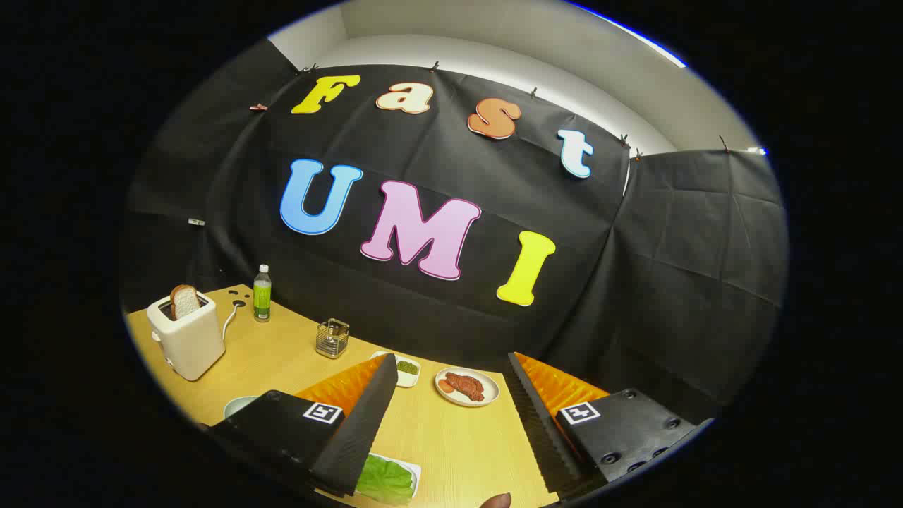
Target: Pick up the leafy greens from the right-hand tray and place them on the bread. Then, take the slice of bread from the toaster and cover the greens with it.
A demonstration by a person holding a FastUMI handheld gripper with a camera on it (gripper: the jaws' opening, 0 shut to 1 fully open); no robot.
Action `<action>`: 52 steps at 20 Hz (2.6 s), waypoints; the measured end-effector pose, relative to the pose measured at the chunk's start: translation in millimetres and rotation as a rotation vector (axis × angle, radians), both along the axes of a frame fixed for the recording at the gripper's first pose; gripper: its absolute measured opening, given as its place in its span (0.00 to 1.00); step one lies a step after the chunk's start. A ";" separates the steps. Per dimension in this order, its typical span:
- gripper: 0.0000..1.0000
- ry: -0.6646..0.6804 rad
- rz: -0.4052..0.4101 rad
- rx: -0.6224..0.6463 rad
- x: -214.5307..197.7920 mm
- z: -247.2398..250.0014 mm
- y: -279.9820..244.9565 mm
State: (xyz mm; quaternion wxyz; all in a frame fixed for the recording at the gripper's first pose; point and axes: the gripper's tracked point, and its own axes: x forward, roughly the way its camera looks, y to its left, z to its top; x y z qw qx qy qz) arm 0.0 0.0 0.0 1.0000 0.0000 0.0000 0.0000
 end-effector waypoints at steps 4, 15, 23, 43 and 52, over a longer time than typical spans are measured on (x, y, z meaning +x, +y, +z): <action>0.96 0.027 0.000 0.012 -3.8 -8.8 0.9; 0.96 0.052 -0.009 0.020 -3.4 -16.8 -2.2; 0.96 0.091 0.035 0.017 -0.8 -30.0 5.3; 0.87 0.554 0.530 -0.131 7.3 -249.4 78.4; 0.72 0.821 0.663 -0.177 -18.9 -334.9 109.9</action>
